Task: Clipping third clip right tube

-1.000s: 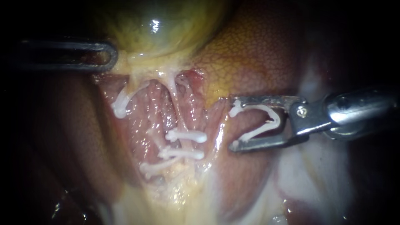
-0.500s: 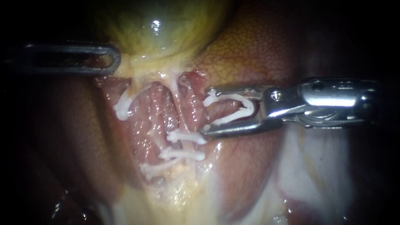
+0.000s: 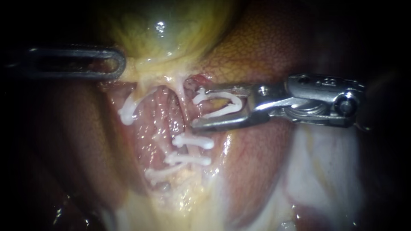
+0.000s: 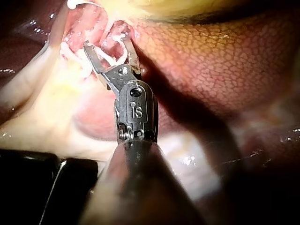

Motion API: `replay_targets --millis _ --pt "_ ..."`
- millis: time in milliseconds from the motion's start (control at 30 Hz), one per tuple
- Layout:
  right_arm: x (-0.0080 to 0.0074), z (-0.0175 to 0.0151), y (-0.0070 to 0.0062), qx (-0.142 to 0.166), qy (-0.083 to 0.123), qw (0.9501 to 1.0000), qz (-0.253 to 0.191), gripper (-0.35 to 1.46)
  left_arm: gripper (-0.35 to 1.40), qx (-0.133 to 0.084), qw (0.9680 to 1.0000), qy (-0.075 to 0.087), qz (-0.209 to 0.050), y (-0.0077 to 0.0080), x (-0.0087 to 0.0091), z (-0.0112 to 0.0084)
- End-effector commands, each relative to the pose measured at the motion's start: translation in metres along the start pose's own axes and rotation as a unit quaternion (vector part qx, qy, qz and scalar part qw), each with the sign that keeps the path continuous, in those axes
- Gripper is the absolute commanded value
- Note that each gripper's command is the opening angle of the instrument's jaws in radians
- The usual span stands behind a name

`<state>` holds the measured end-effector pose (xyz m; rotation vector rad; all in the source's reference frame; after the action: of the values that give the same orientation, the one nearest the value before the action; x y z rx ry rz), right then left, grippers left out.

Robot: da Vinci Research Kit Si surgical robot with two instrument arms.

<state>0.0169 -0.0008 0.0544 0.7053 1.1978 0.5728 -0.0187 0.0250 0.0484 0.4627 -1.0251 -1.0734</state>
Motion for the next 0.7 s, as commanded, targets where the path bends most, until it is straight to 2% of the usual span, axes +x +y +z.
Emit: replay_targets --millis 33,200,333,533,700 --pt "0.0 0.0004 0.0003 0.004 0.006 1.0 0.005 0.47 -0.35 0.0 1.0 0.0 0.0 0.0 0.0 0.0" --pt "-0.0002 0.0017 0.0012 0.023 0.021 0.9993 0.018 0.47 -0.35 0.0 1.0 0.0 0.0 -0.0001 0.0 -0.0001" --pt "-0.0003 0.0024 0.0017 0.055 0.047 0.997 0.028 0.46 -0.35 0.0 1.0 0.0 0.0 -0.0001 0.0001 -0.0001" --pt "0.0 0.0031 0.0021 0.12 0.094 0.9878 0.035 0.45 -0.35 0.0 1.0 0.0 0.0 -0.0001 0.0 -0.0001" --pt "0.0003 0.0038 0.0019 0.164 0.115 0.9793 0.03 0.44 -0.35 0.0 1.0 0.0 0.0 -0.0001 0.0 -0.0001"
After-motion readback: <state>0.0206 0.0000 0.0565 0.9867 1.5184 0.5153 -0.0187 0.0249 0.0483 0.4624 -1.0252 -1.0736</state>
